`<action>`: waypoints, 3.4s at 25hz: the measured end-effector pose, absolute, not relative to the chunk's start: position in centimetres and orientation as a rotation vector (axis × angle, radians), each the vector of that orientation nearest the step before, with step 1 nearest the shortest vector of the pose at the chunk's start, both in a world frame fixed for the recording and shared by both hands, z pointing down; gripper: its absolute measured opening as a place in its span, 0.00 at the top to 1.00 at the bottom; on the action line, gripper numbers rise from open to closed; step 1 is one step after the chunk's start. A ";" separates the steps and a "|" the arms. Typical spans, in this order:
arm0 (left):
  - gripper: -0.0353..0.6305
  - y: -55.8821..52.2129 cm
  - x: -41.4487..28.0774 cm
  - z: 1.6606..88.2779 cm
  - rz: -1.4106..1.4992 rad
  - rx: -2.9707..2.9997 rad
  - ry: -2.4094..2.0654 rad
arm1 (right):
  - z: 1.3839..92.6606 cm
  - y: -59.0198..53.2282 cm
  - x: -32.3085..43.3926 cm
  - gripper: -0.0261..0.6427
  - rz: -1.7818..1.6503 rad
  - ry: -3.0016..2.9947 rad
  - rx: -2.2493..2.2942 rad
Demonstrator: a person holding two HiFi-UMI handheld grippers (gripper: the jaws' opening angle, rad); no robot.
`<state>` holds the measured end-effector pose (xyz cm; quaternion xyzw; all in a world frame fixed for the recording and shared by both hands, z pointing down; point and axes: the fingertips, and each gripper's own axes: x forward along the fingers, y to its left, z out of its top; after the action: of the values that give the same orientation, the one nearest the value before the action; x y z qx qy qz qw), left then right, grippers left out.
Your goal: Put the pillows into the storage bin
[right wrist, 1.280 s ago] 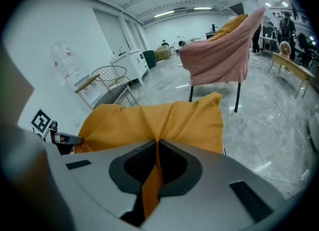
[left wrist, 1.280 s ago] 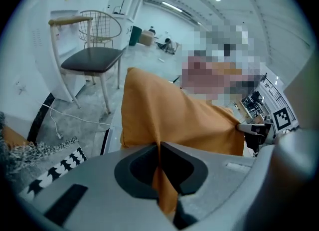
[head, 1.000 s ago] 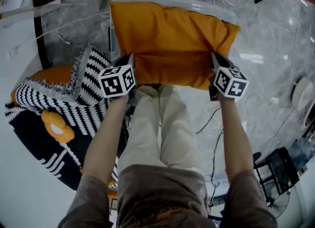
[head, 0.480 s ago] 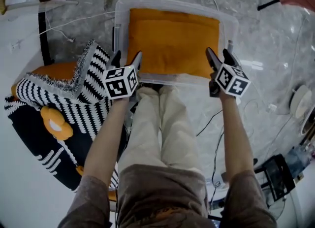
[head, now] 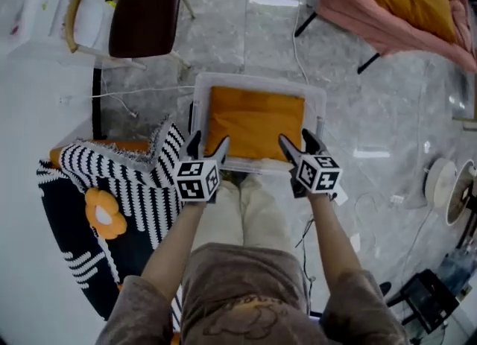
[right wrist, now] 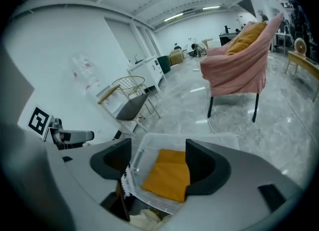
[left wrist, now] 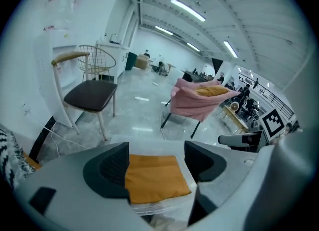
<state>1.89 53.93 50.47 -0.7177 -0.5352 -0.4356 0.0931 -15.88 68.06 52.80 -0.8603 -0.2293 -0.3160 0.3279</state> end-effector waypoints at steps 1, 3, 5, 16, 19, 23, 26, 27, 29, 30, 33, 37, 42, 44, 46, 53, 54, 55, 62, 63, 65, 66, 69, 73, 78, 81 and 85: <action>0.45 54.4 1.8 47.8 -1.263 -2.151 -1.616 | 50.5 68.0 -15.6 0.45 -0.788 -0.591 -2.263; 0.45 55.1 1.2 42.7 -1.205 -2.185 -1.672 | 46.1 67.9 -15.4 0.45 -0.716 -0.572 -2.285; 0.45 55.2 0.1 38.0 -1.161 -2.202 -1.720 | 41.7 67.4 -15.5 0.45 -0.667 -0.554 -2.314; 0.45 49.2 -1.8 24.9 -1.064 -2.412 -1.722 | 27.8 61.4 -12.7 0.47 -0.633 -0.222 -2.503; 0.45 46.2 -0.1 23.2 -1.029 -2.515 -1.628 | 26.5 59.1 -10.0 0.48 -0.641 -0.072 -2.549; 0.45 40.8 1.8 21.9 -1.003 -2.682 -1.434 | 25.4 54.4 -6.0 0.48 -0.671 0.172 -2.575; 0.45 34.0 3.2 22.0 -0.988 -2.844 -1.208 | 25.8 48.3 -2.2 0.48 -0.724 0.435 -2.576; 0.45 31.7 3.6 22.1 -0.979 -2.889 -1.136 | 26.0 46.1 -1.0 0.48 -0.739 0.512 -2.573; 0.45 27.1 4.7 22.4 -0.965 -2.958 -1.013 | 26.2 42.0 1.1 0.48 -0.765 0.629 -2.568; 0.45 24.8 5.2 22.4 -0.963 -2.992 -0.955 | 26.2 39.9 2.0 0.49 -0.779 0.679 -2.564; 0.45 17.4 6.2 22.7 -0.968 -3.091 -0.768 | 26.2 33.3 4.6 0.49 -0.819 0.831 -2.546; 0.45 8.5 6.3 23.8 -0.982 -3.170 -0.555 | 26.7 25.0 7.3 0.49 -0.845 0.989 -2.512; 0.45 -1.8 6.7 24.3 -0.999 -3.245 -0.339 | 27.7 14.3 10.0 0.49 -0.918 1.167 -2.457; 0.45 -5.8 7.1 24.9 -1.017 -3.263 -0.263 | 28.4 10.2 11.4 0.49 -0.944 1.212 -2.435; 0.45 -9.6 7.8 26.1 -1.048 -3.274 -0.195 | 29.3 6.5 12.8 0.48 -0.974 1.245 -2.412; 0.45 -21.2 13.7 34.0 -1.170 -3.254 -0.030 | 36.0 -4.1 19.7 0.46 -1.099 1.279 -2.369; 0.45 -22.7 14.7 35.7 -1.190 -3.249 -0.013 | 37.4 -5.3 20.6 0.45 -1.118 1.274 -2.364; 0.45 -24.1 15.6 37.4 -1.213 -3.245 0.004 | 38.9 -6.4 21.6 0.44 -1.136 1.266 -2.359; 0.42 -31.9 20.1 50.9 -1.376 -3.251 0.096 | 51.2 -12.4 27.1 0.39 -1.280 1.223 -2.339; 0.42 -32.7 21.0 53.0 -1.380 -3.251 0.104 | 53.4 -13.0 27.9 0.38 -1.292 1.213 -2.337; 0.42 -33.7 22.2 57.5 -1.402 -3.242 0.116 | 57.7 -13.5 29.0 0.37 -1.322 1.177 -2.324; 0.41 -34.0 22.4 59.5 -1.421 -3.234 0.126 | 59.8 -13.5 29.1 0.36 -1.343 1.154 -2.315; 0.40 -35.3 23.2 64.3 -1.433 -3.230 0.171 | 64.7 -13.4 30.0 0.34 -1.382 1.085 -2.314; 0.40 -37.1 24.3 69.4 -1.454 -3.213 0.210 | 69.4 -13.7 30.6 0.33 -1.412 1.068 -2.321; 0.40 -38.6 24.4 73.6 -1.468 -3.196 0.237 | 73.2 -15.0 30.0 0.34 -1.452 1.081 -2.315; 0.45 -38.8 24.3 73.9 -1.465 -3.191 0.253 | 73.7 -15.8 29.2 0.44 -1.470 1.084 -2.267; 0.64 -39.3 24.3 73.7 -1.529 -3.251 0.238 | 73.8 -17.2 28.9 0.62 -1.486 1.106 -2.283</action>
<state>24.30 -39.26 73.71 -0.8793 0.0643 -0.4134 -0.2275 28.94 -17.16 73.79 -0.7725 0.3743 -0.5030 0.1006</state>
